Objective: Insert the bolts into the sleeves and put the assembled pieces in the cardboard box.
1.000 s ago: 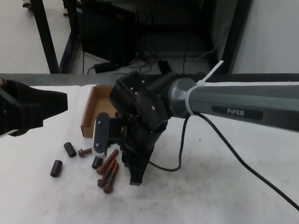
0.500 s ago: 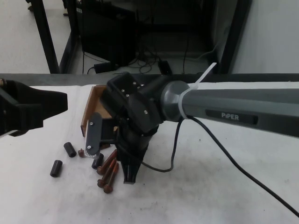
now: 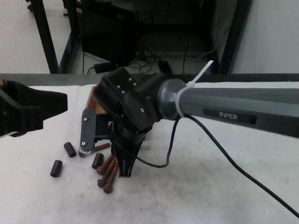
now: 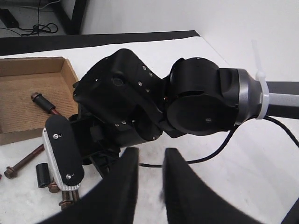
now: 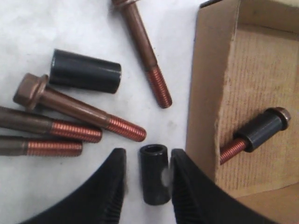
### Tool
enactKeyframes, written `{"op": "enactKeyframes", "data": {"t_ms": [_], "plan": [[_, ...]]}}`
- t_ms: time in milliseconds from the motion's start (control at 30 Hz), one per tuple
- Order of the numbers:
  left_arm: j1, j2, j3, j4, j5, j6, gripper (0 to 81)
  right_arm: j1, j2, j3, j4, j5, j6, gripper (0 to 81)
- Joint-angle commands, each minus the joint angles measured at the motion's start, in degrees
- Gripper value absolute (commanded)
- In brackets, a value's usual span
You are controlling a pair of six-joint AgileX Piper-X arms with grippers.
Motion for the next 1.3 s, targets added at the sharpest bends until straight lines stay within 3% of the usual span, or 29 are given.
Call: {"op": "enactKeyframes", "data": {"t_ms": [0, 967, 1267], "plan": [[0.1, -0.1, -0.1, 0.1, 0.3, 0.3, 18.8, -1.1, -0.4, -0.6, -0.7, 0.2, -0.5, 30.9], [0.1, -0.1, -0.1, 0.1, 0.1, 0.2, 18.8, -3.0, 0.0, -0.3, 0.6, -5.8, 0.4, 30.9], [0.1, -0.1, -0.1, 0.1, 0.1, 0.2, 18.8, -2.9, 2.7, -0.3, 0.0, -4.5, 0.0, 30.9]]}}
